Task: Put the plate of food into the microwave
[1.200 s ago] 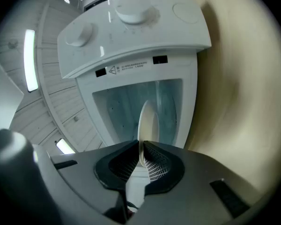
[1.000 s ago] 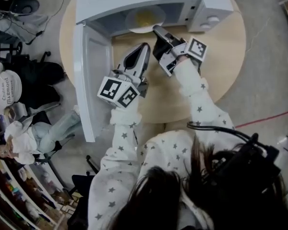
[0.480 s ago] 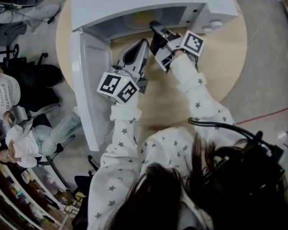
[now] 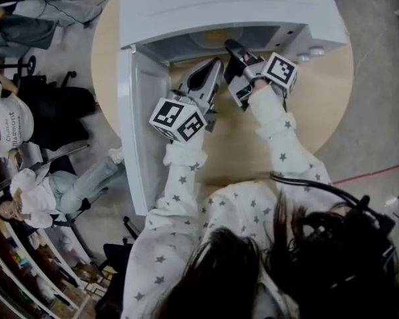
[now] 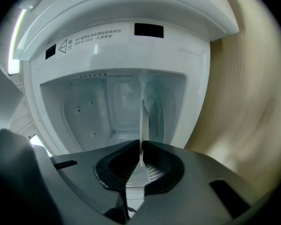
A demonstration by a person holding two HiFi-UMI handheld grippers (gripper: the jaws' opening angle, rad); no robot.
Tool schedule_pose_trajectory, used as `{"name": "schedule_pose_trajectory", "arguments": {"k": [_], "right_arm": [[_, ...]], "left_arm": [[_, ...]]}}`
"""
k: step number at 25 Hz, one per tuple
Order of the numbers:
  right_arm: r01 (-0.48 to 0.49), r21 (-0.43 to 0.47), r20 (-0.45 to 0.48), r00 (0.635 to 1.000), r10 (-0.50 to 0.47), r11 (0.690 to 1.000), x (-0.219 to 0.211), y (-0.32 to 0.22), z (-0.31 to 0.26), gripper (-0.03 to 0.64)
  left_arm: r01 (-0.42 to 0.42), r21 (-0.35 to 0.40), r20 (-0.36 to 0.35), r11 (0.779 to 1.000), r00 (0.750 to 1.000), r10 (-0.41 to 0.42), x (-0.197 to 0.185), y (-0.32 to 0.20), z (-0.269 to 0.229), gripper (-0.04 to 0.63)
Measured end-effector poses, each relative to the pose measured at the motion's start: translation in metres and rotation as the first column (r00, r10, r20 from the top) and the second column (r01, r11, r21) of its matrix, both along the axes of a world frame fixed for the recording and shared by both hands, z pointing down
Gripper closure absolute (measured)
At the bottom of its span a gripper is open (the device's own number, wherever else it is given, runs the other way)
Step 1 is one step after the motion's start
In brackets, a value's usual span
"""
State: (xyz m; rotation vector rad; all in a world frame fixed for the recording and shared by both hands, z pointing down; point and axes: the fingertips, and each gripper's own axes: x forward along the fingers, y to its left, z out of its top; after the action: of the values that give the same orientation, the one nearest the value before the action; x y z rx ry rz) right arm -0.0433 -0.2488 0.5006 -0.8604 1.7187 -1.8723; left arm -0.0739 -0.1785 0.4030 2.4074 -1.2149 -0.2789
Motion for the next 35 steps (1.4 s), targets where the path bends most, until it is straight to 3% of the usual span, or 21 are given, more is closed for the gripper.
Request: {"name": "schedule_pose_trajectory", "arguments": {"k": [10,19,22,35], "right_arm": [[0.115,0.1,-0.196,0.976,-0.093,0.988,-0.005,-0.008,-0.002,0.594],[0.244,0.127,-0.399,0.9,-0.176,0.961,-0.011,-0.002,-0.001,0.555],[0.262,0.111,-0.414,0.889,-0.195,0.959,-0.013,-0.001,0.002,0.555],[0.235,0.079,-0.337,0.921,-0.196,0.969,-0.007,0.008,0.011,0.555]], "left_arm": [[-0.013,-0.001,-0.006,1.0,1.0,0.013,0.0,-0.003,0.001,0.594],[-0.012,-0.009,0.005,1.0,1.0,0.012,-0.002,0.0,0.003,0.594],[-0.009,-0.013,0.01,1.0,1.0,0.009,-0.003,0.001,0.007,0.594],[-0.007,-0.024,0.023,1.0,1.0,0.008,-0.003,0.008,0.014,0.594]]}}
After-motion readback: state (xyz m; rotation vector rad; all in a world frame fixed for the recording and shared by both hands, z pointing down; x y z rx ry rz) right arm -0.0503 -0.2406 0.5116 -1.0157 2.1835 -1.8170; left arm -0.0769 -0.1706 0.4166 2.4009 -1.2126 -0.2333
